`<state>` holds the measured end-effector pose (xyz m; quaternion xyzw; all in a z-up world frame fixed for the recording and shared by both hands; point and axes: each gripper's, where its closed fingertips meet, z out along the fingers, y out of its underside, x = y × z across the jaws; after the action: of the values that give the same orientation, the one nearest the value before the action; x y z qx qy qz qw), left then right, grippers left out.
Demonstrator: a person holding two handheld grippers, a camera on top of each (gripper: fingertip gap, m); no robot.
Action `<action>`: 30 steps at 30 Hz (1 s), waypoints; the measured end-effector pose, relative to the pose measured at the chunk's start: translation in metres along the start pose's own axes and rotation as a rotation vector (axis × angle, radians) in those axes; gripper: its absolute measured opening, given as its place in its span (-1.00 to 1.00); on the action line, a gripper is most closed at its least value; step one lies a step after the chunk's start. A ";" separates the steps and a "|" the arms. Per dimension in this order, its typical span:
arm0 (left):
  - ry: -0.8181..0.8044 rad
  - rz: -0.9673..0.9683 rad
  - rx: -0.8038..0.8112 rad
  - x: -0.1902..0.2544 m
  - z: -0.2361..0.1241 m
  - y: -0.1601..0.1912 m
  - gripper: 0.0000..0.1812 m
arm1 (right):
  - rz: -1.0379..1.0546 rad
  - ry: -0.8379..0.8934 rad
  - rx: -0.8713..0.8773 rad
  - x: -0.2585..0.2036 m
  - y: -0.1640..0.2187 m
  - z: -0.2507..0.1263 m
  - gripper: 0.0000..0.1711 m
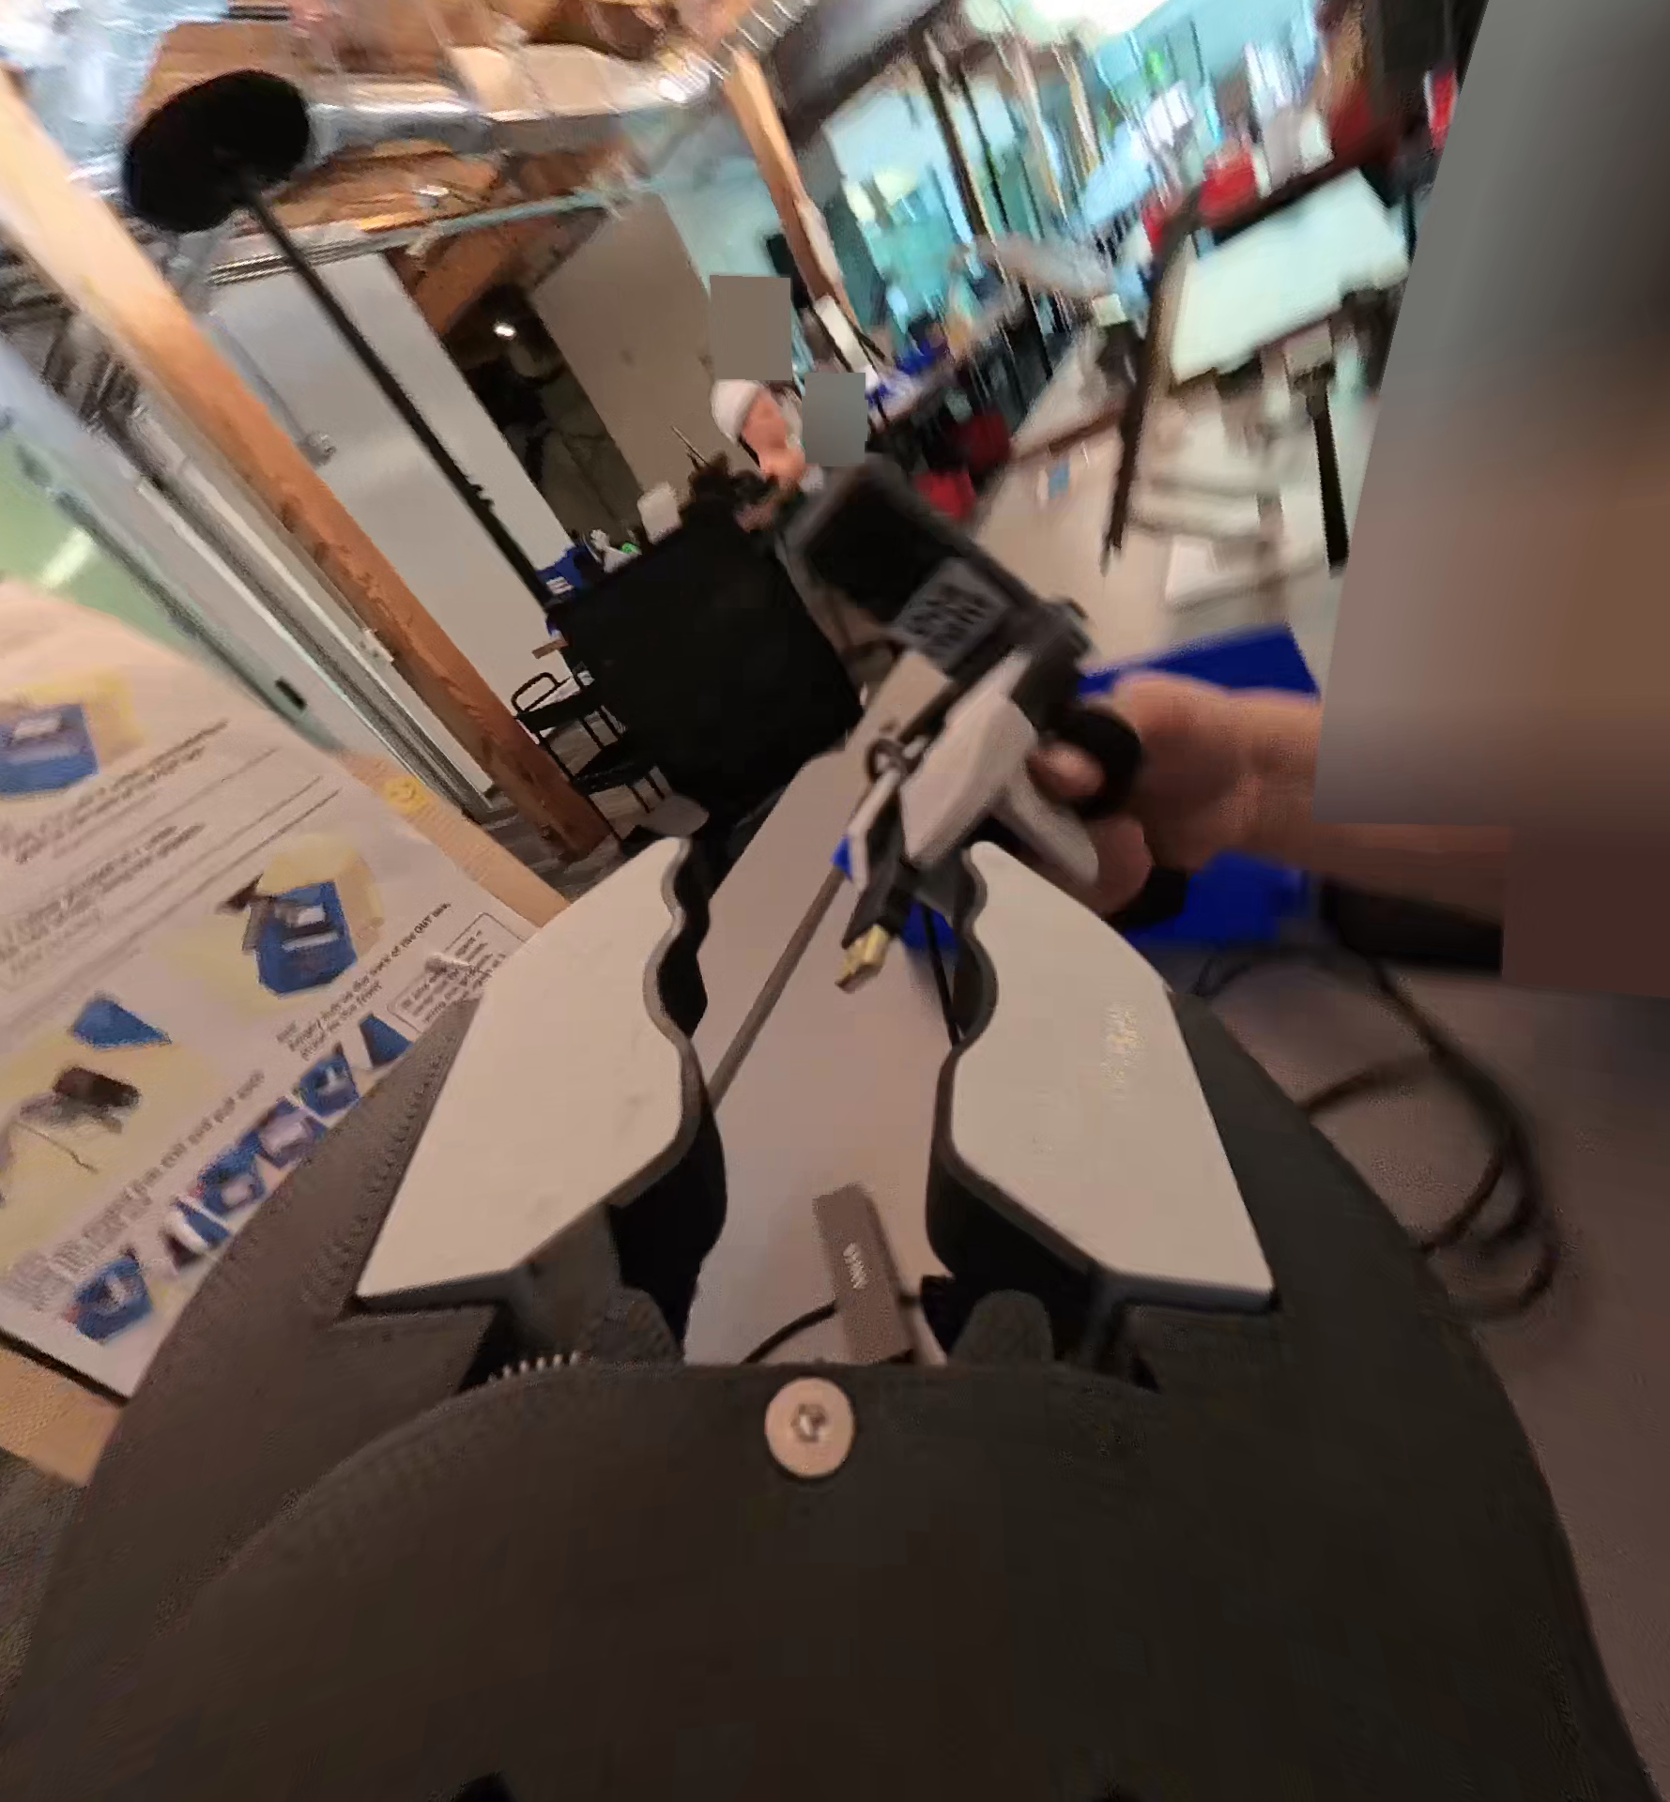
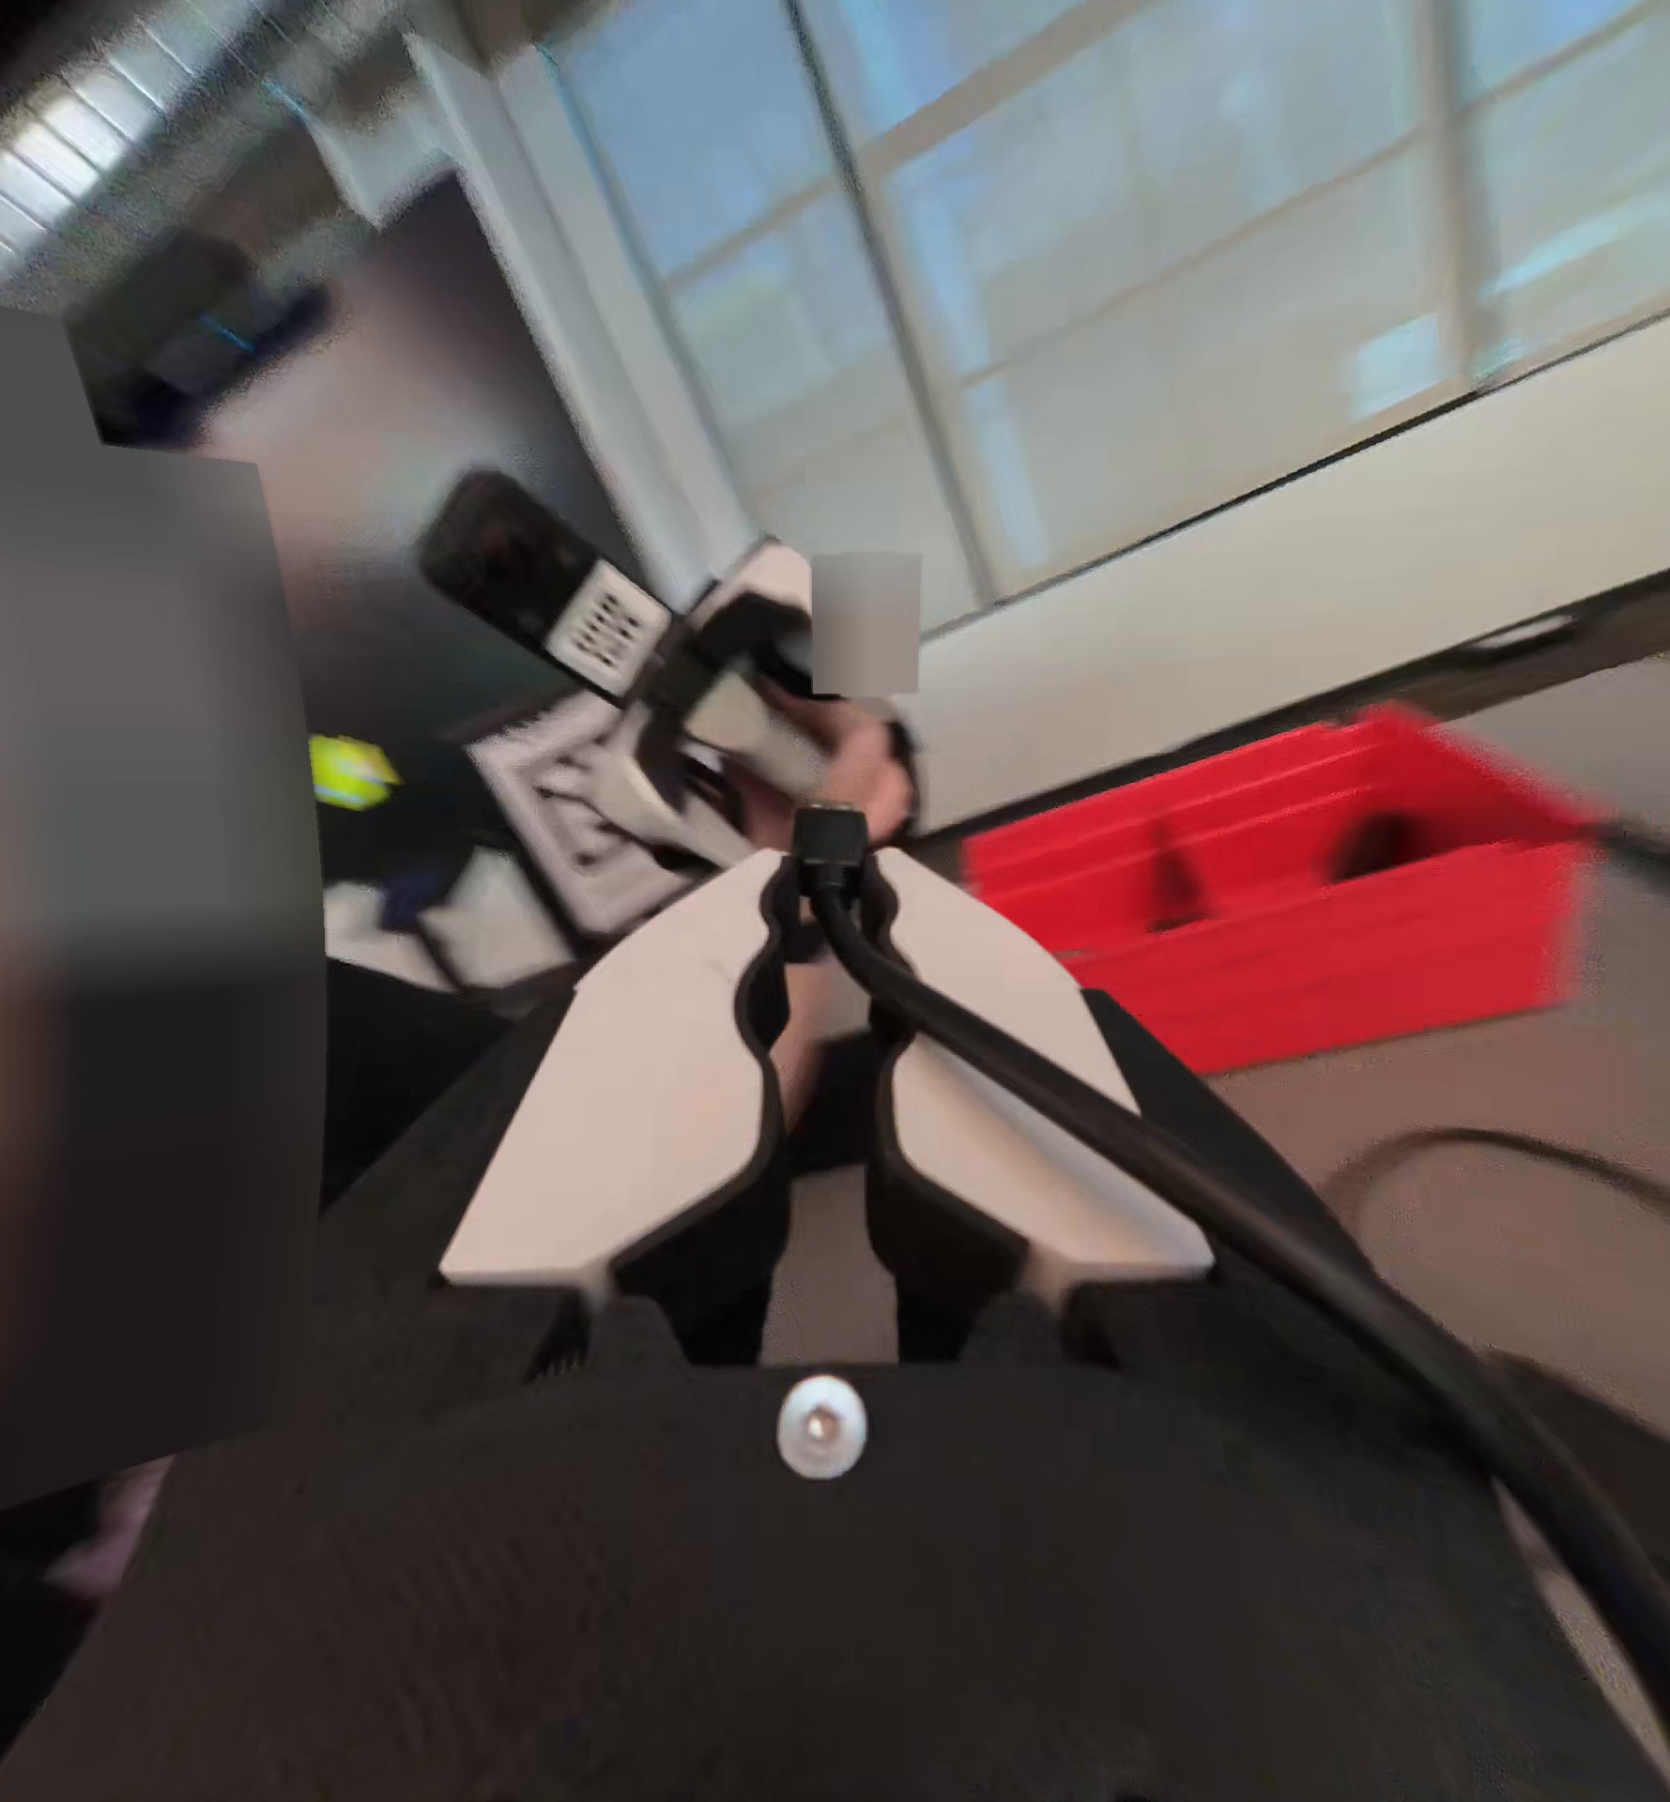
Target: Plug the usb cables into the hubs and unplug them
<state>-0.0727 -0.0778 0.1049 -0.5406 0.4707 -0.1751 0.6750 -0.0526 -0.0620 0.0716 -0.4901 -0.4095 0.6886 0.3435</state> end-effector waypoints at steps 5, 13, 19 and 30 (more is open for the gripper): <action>-0.092 -0.599 0.095 -0.058 0.006 0.031 -0.39 | -0.584 0.417 -0.046 0.013 -0.025 -0.026 -0.85; -0.181 -0.513 -0.581 -0.028 0.073 0.221 -0.29 | -0.667 0.506 0.045 0.001 -0.054 -0.051 -0.85; -0.107 -0.454 -0.892 0.012 0.076 0.307 -0.11 | -0.742 0.550 0.049 -0.007 -0.063 -0.058 -0.86; -0.015 -0.574 -0.870 0.030 0.075 0.319 -0.60 | -0.738 0.554 -0.010 -0.003 -0.059 -0.058 -0.85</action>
<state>-0.0828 0.0558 -0.1957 -0.8797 0.3278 -0.1372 0.3160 0.0074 -0.0261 0.1149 -0.4788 -0.4528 0.3612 0.6598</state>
